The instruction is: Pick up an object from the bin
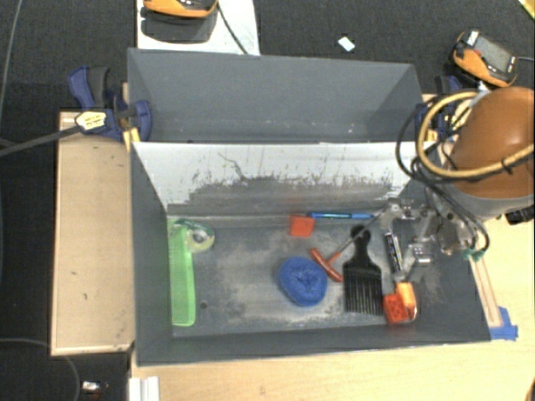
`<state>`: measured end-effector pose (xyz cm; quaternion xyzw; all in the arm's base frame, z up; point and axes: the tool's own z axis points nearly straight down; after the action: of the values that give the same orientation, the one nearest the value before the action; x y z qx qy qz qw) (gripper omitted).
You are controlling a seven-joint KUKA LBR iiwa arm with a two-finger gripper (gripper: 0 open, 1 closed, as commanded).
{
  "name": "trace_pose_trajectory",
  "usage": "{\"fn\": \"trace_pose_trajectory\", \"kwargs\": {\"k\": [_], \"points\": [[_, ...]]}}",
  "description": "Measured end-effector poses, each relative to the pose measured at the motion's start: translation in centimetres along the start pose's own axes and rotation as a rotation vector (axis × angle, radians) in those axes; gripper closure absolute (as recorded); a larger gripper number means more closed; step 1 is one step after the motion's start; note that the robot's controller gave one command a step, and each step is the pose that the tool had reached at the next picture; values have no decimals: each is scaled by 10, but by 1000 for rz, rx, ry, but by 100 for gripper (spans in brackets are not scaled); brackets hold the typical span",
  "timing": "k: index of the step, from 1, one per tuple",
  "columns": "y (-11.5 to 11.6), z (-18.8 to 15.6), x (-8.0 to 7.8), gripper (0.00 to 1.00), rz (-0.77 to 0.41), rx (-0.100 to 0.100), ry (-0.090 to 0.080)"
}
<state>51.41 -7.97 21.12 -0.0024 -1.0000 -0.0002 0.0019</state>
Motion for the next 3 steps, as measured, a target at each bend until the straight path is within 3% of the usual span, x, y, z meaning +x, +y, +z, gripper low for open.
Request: {"fn": "trace_pose_trajectory", "kwargs": {"k": [1,2,3], "points": [[0,-3,-2,0,-3,1,-7],[46,63,-17,0,-131,2,-11],[102,48,-44,0,-249,3,-24]]}}
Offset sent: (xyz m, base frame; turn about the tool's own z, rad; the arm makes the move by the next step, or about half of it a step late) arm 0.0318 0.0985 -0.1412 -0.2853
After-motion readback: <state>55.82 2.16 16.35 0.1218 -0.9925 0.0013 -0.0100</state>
